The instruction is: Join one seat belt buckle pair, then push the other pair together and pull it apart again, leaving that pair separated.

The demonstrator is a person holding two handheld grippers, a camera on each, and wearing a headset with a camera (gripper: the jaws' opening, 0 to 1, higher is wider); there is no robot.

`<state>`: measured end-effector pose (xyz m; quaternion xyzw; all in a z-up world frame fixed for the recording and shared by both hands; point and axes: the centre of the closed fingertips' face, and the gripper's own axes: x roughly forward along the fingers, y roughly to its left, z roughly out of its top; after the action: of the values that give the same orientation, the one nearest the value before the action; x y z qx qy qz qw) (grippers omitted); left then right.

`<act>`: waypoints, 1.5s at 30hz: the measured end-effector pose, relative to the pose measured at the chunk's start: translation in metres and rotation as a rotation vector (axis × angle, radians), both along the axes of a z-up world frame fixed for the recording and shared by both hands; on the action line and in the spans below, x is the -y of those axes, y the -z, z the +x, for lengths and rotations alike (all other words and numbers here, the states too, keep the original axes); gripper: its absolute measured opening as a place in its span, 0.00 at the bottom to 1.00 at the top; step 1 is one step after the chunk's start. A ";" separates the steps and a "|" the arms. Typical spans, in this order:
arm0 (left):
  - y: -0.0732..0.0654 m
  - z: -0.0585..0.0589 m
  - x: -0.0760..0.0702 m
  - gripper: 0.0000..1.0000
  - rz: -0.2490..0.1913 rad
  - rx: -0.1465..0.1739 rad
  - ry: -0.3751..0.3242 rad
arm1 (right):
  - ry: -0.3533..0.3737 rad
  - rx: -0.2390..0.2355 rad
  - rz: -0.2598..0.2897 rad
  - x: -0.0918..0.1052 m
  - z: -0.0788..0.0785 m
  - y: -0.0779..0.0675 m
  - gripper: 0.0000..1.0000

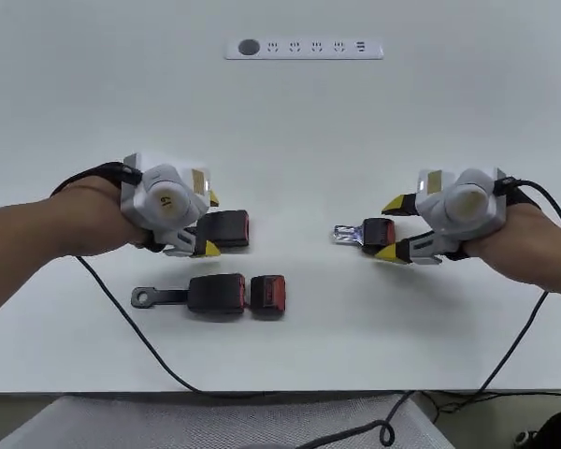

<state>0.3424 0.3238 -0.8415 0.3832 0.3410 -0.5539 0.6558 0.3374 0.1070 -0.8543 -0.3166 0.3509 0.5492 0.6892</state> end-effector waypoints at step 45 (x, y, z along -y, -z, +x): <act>0.013 0.003 0.000 0.33 0.028 0.003 0.068 | -0.068 -0.007 0.011 -0.118 0.006 0.010 0.35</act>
<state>0.3458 0.3240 -0.8548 0.4044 0.3346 -0.5704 0.6318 0.3436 0.2250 -0.8643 -0.3229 0.3393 0.5754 0.6705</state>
